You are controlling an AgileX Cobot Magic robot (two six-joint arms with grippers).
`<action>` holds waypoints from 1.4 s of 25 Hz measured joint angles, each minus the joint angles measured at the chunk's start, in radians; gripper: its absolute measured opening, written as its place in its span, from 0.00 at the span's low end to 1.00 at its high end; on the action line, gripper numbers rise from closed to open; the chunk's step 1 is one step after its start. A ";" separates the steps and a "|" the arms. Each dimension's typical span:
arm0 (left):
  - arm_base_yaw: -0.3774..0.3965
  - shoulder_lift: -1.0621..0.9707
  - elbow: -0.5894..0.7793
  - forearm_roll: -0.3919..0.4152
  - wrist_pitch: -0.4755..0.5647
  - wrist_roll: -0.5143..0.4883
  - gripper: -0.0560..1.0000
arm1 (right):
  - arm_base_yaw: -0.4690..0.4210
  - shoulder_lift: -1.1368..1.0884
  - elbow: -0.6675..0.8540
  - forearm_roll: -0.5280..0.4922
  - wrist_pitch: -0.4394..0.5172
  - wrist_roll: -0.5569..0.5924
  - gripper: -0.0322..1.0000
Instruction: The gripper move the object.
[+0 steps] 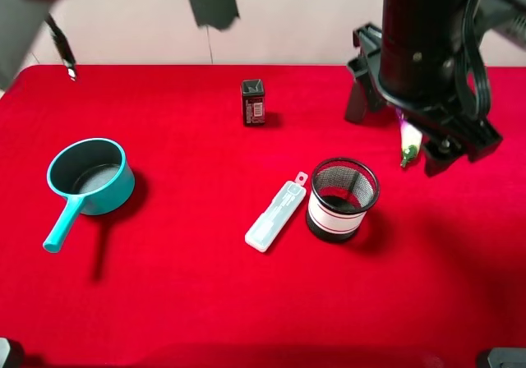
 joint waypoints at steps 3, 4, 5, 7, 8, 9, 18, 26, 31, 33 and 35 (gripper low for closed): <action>0.000 -0.031 0.000 0.032 0.000 0.000 0.92 | 0.000 0.000 0.000 0.000 0.000 0.000 0.70; 0.000 -0.043 0.000 0.047 0.000 -0.002 0.92 | 0.000 0.000 0.000 0.000 0.000 0.000 0.70; 0.000 -0.053 0.000 0.058 0.001 -0.003 0.93 | 0.000 0.000 0.000 0.000 0.000 0.000 0.70; 0.000 -0.076 0.000 0.083 0.001 -0.006 0.94 | 0.000 0.000 0.000 0.000 0.000 0.000 0.70; 0.000 -0.085 0.000 0.091 0.001 -0.007 0.94 | 0.000 0.000 0.000 0.000 0.000 0.000 0.70; 0.000 -0.095 0.000 0.099 0.001 -0.008 0.94 | 0.000 0.000 0.000 0.000 0.000 0.000 0.70; 0.019 -0.207 0.063 0.146 0.001 -0.019 0.95 | 0.000 0.000 0.000 0.000 -0.001 0.000 0.70; 0.078 -0.366 0.272 0.156 0.001 -0.036 0.95 | 0.000 0.000 0.000 0.000 -0.001 0.000 0.70; 0.113 -0.474 0.403 0.157 0.001 -0.045 0.95 | 0.000 0.000 0.000 0.000 -0.001 0.000 0.70; 0.124 -0.520 0.452 0.157 0.001 -0.052 0.95 | 0.000 0.000 0.000 0.000 -0.001 0.000 0.70; 0.136 -0.562 0.506 0.157 0.001 -0.052 0.95 | 0.000 0.000 0.000 0.000 -0.001 0.000 0.70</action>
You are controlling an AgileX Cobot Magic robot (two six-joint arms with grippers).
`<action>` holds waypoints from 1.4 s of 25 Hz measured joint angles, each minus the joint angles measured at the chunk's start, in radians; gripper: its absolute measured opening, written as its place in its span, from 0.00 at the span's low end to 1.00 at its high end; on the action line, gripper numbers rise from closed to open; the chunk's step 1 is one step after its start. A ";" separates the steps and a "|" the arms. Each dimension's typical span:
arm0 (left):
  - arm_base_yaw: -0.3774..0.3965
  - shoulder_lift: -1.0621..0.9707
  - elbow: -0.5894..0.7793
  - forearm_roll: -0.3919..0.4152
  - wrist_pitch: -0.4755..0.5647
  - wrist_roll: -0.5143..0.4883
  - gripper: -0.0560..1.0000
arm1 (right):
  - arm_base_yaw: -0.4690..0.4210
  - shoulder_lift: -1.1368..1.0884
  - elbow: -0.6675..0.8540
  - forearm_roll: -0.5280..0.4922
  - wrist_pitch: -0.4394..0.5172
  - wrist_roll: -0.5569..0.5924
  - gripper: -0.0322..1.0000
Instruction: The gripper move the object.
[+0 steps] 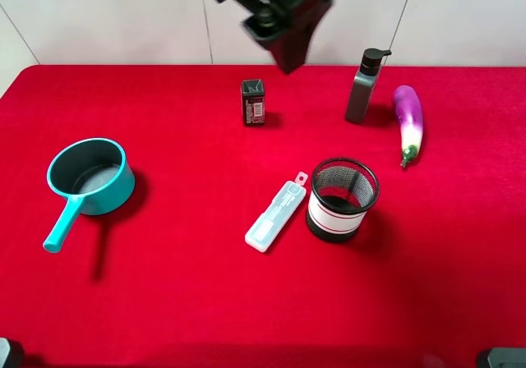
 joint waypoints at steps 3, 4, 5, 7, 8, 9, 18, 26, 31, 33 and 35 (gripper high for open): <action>0.017 -0.067 0.079 0.000 0.000 0.000 0.95 | 0.000 0.000 0.000 0.000 0.000 0.000 0.70; 0.021 -0.093 0.107 0.000 0.000 -0.005 0.95 | 0.000 0.000 0.000 0.000 0.000 0.000 0.70; 0.025 -0.119 0.131 0.000 0.000 -0.008 0.95 | 0.000 0.000 0.000 0.000 0.000 0.000 0.70; 0.035 -0.170 0.188 0.000 0.000 -0.010 0.95 | 0.000 0.000 0.000 0.000 0.000 0.000 0.70; 0.038 -0.199 0.212 0.000 0.000 -0.011 0.95 | 0.000 0.000 0.000 0.000 0.000 0.000 0.70; 0.040 -0.225 0.241 0.000 0.000 -0.011 0.95 | 0.000 0.000 0.000 0.000 0.000 0.000 0.70; 0.043 -0.515 0.477 0.005 0.000 -0.023 0.95 | 0.000 0.000 0.000 0.000 0.000 0.000 0.70; 0.043 -0.787 0.633 -0.039 0.002 0.020 0.95 | 0.000 0.000 0.000 0.000 0.000 0.000 0.70; 0.043 -0.916 0.713 -0.045 0.002 0.078 0.95 | 0.000 0.000 0.000 0.000 0.000 0.000 0.70; 0.043 -0.965 0.737 -0.044 0.001 0.080 0.95 | 0.000 0.000 0.000 0.000 0.000 0.000 0.70; 0.045 -1.010 0.762 -0.041 0.001 0.081 0.95 | 0.000 0.000 0.000 0.000 0.000 0.000 0.70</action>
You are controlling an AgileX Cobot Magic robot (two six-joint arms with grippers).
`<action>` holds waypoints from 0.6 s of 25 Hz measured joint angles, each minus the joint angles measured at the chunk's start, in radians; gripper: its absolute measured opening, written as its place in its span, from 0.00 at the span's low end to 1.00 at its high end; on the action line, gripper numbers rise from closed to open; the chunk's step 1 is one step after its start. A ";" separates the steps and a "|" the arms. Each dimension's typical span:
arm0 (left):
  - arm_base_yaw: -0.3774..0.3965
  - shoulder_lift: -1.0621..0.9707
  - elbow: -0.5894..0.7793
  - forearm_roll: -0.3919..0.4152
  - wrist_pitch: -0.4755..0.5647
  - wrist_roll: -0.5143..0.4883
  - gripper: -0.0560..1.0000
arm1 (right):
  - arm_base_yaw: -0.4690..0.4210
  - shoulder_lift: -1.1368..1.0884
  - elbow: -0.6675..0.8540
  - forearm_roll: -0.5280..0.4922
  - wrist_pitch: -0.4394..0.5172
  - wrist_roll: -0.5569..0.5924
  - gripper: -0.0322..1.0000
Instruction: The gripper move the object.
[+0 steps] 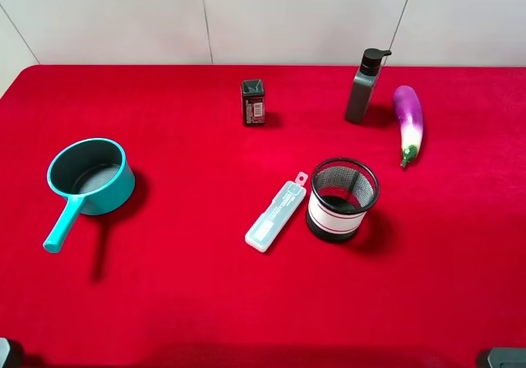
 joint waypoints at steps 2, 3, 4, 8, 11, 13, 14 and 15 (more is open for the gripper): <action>0.014 -0.051 0.027 0.004 0.000 0.002 0.95 | 0.000 0.000 0.000 0.000 0.000 0.000 0.70; 0.033 -0.073 0.043 0.008 0.000 0.002 0.95 | 0.000 0.000 0.000 0.000 0.000 0.000 0.70; 0.058 -0.099 0.060 0.012 0.000 0.002 0.95 | 0.000 0.000 0.000 0.000 0.000 0.000 0.70; 0.182 -0.206 0.124 0.017 -0.001 0.002 0.95 | 0.000 0.000 0.000 0.000 0.000 0.000 0.70; 0.296 -0.286 0.169 0.015 -0.015 0.002 0.95 | 0.000 0.000 0.000 0.000 0.000 0.000 0.70; 0.364 -0.338 0.199 0.006 -0.038 0.002 0.95 | 0.000 0.000 0.000 0.000 0.000 0.000 0.70; 0.400 -0.356 0.217 0.001 -0.050 0.002 0.95 | 0.000 0.000 0.000 0.000 0.000 0.000 0.70; 0.435 -0.378 0.236 -0.009 -0.062 0.002 0.95 | 0.000 0.000 0.000 0.000 0.000 0.000 0.70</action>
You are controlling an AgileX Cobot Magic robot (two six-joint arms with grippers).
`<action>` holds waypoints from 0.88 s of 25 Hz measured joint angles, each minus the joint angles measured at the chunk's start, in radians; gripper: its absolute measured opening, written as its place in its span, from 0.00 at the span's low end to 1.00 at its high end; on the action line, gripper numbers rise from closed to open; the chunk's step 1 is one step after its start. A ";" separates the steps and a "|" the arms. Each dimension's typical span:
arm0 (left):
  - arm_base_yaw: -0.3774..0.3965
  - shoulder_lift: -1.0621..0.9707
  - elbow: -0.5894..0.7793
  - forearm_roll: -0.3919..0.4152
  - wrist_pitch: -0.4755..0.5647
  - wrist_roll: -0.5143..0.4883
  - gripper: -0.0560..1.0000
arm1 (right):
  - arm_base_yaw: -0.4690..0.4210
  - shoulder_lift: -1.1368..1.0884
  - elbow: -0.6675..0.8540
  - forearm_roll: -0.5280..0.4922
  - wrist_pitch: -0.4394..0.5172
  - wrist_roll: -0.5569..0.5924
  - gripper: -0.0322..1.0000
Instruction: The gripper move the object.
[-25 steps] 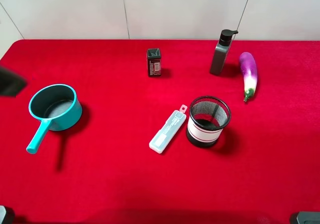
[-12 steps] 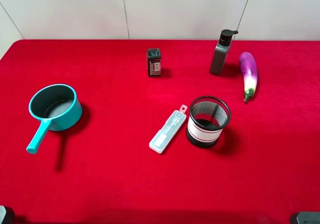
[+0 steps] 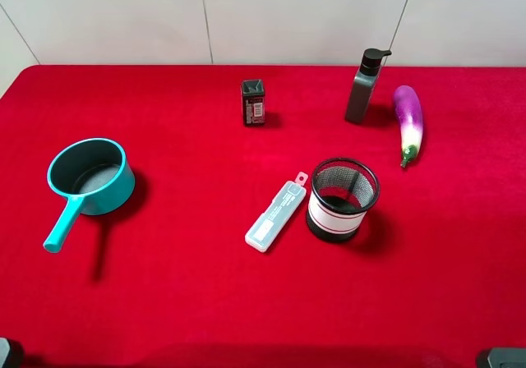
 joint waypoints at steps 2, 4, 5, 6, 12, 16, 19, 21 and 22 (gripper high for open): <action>0.062 -0.033 0.034 -0.028 -0.017 -0.011 0.95 | 0.000 0.000 0.000 0.000 0.000 0.000 0.70; 0.120 -0.061 0.072 -0.060 -0.032 -0.037 0.95 | 0.000 0.000 0.000 0.000 0.000 0.000 0.70; 0.150 -0.073 0.087 -0.075 -0.036 -0.054 0.95 | 0.000 0.000 0.000 0.000 0.000 0.000 0.70; 0.178 -0.081 0.103 -0.088 -0.039 -0.072 0.95 | 0.000 0.000 0.000 0.000 0.000 0.000 0.70; 0.318 -0.127 0.174 -0.166 -0.060 -0.117 0.95 | 0.000 0.000 0.000 0.000 0.000 0.000 0.70; 0.411 -0.186 0.200 -0.180 -0.061 -0.116 0.95 | 0.000 0.000 0.000 0.000 0.000 0.000 0.70; 0.456 -0.243 0.201 -0.186 -0.060 -0.105 0.95 | 0.000 0.000 0.000 0.000 0.000 0.000 0.70; 0.468 -0.266 0.201 -0.190 -0.060 -0.091 0.95 | 0.000 0.000 0.000 0.000 0.000 0.000 0.70; 0.468 -0.267 0.201 -0.192 -0.059 -0.083 0.95 | 0.000 0.000 0.000 0.000 0.000 0.000 0.70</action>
